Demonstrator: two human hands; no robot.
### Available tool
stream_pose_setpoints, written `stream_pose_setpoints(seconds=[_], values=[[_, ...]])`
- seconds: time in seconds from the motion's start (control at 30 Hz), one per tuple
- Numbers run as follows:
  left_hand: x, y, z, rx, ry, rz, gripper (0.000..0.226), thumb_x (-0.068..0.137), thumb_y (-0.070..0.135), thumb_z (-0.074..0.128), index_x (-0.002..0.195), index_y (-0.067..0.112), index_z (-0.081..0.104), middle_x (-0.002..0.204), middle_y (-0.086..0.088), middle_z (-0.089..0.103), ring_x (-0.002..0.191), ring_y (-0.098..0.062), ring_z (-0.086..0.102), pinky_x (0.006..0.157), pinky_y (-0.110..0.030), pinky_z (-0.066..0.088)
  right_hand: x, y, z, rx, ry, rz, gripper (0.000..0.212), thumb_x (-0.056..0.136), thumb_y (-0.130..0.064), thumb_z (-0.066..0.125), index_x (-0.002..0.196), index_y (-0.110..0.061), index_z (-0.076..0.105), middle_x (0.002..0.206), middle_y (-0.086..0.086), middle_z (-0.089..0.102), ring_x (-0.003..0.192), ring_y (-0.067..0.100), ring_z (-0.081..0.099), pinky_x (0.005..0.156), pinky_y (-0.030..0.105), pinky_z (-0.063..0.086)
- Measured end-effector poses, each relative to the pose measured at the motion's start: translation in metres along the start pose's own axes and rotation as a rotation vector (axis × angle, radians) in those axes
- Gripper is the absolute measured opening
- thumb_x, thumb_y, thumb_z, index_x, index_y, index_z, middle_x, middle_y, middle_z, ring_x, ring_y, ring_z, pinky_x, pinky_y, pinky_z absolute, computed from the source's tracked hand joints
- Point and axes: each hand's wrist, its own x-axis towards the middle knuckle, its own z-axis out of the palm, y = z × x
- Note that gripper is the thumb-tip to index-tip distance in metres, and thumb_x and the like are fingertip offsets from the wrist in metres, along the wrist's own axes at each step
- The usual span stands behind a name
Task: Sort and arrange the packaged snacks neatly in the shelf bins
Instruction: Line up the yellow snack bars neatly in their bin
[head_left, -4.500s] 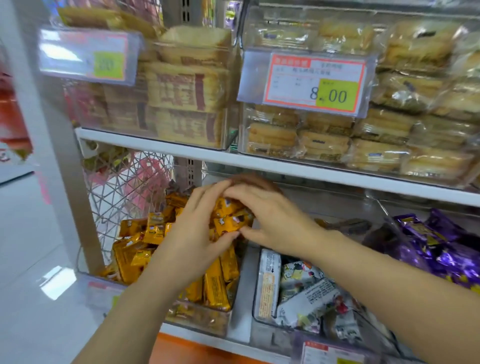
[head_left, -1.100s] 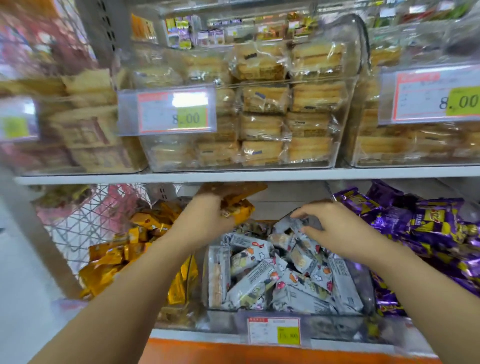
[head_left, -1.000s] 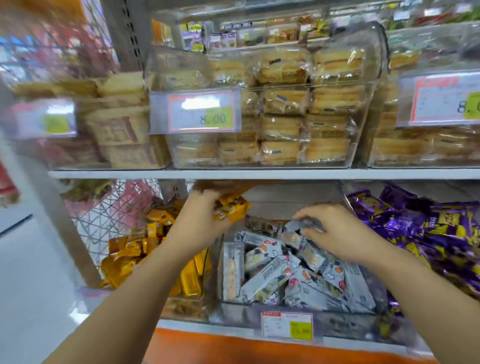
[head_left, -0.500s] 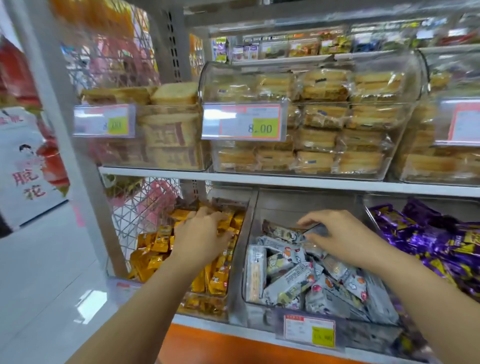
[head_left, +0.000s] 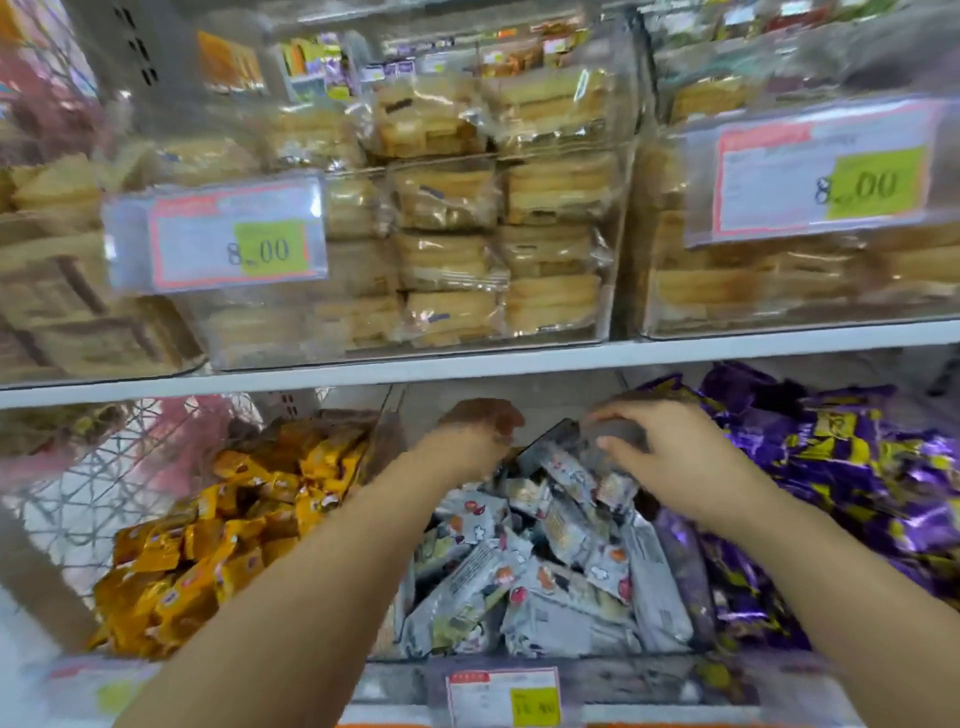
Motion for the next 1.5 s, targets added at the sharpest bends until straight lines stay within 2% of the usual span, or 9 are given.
stream_pose_setpoints(seconds=[0.37,0.57,0.67,0.83,0.97,1.03,1.1,1.17,1.5], values=[[0.069,-0.029,0.046,-0.005,-0.133,-0.259,0.044,0.092,0.039,0.058,0.127,0.013,0.055,0.131,-0.006,0.054,0.117,-0.025,0.052,0.096,-0.031,0.041,0.003,0.025,0.003,0.037,-0.024,-0.032,0.028,0.091,-0.018,0.058,0.117,-0.026,0.064,0.111,-0.014,0.063,0.087,-0.009,0.045,0.071,0.001,0.029],[0.07,-0.034,0.054,0.003,-0.22,-0.361,0.068,0.088,0.069,0.036,0.115,0.01,0.056,0.11,-0.023,0.06,0.103,-0.036,0.057,0.105,-0.054,0.031,-0.001,0.017,0.0,0.021,-0.07,-0.015,0.027,0.091,-0.02,0.058,0.117,-0.025,0.064,0.074,-0.03,0.041,0.064,-0.013,0.045,0.064,0.002,0.036],[0.068,-0.035,0.051,-0.054,-0.22,-0.351,0.047,0.089,0.059,0.044,0.105,0.016,0.05,0.113,-0.015,0.061,0.108,-0.037,0.056,0.104,-0.049,0.032,-0.002,0.016,0.001,0.03,-0.064,-0.002,0.027,0.091,-0.02,0.059,0.116,-0.026,0.064,0.074,-0.029,0.042,0.063,-0.008,0.047,0.064,0.006,0.036],[0.071,-0.031,0.053,-0.12,-0.242,-0.335,0.031,0.095,0.03,0.039,0.067,0.016,0.034,0.061,-0.001,0.034,0.065,-0.025,0.053,0.105,-0.065,0.025,-0.002,0.016,0.002,0.043,-0.075,-0.005,0.027,0.091,-0.021,0.059,0.117,-0.028,0.064,0.105,-0.017,0.059,0.083,-0.003,0.053,0.083,0.019,0.043],[0.071,-0.028,0.051,-0.131,-0.24,-0.303,0.048,0.097,0.045,0.041,0.062,0.014,0.029,0.057,-0.001,0.025,0.052,-0.016,0.023,0.064,-0.032,0.033,-0.001,0.017,0.003,0.039,-0.08,-0.007,0.027,0.091,-0.02,0.059,0.117,-0.026,0.064,0.115,-0.013,0.062,0.106,0.003,0.054,0.092,0.022,0.044],[0.068,-0.025,0.05,-0.17,-0.245,-0.305,0.047,0.098,0.046,0.042,0.067,0.01,0.042,0.061,-0.004,0.038,0.056,-0.019,0.036,0.06,-0.028,0.031,0.0,0.018,0.003,0.033,-0.079,-0.011,0.027,0.091,-0.021,0.059,0.116,-0.026,0.064,0.114,-0.013,0.062,0.105,0.002,0.054,0.092,0.022,0.044],[0.067,-0.026,0.052,-0.22,-0.236,-0.305,0.037,0.098,0.038,0.046,0.108,0.005,0.061,0.104,-0.012,0.061,0.097,-0.027,0.056,0.09,-0.034,0.042,-0.001,0.018,0.003,0.033,-0.074,-0.009,0.027,0.091,-0.022,0.059,0.117,-0.028,0.063,0.106,-0.015,0.061,0.092,-0.002,0.054,0.086,0.021,0.045],[0.066,-0.026,0.052,-0.247,-0.2,-0.303,0.049,0.098,0.03,0.049,0.139,0.005,0.043,0.144,-0.011,0.044,0.13,-0.029,0.042,0.11,-0.036,0.03,-0.001,0.019,0.004,0.03,-0.07,-0.008,0.027,0.091,-0.022,0.059,0.117,-0.029,0.063,0.098,-0.015,0.059,0.08,0.0,0.053,0.08,0.023,0.046],[0.059,-0.012,0.049,-0.429,-0.197,-0.147,0.034,0.101,0.03,0.037,0.131,0.023,0.052,0.14,0.001,0.047,0.119,-0.017,0.047,0.089,-0.025,0.035,0.0,0.02,0.004,0.022,-0.077,-0.017,0.027,0.091,-0.024,0.059,0.117,-0.029,0.063,0.092,-0.021,0.052,0.069,-0.007,0.046,0.075,0.017,0.041]])
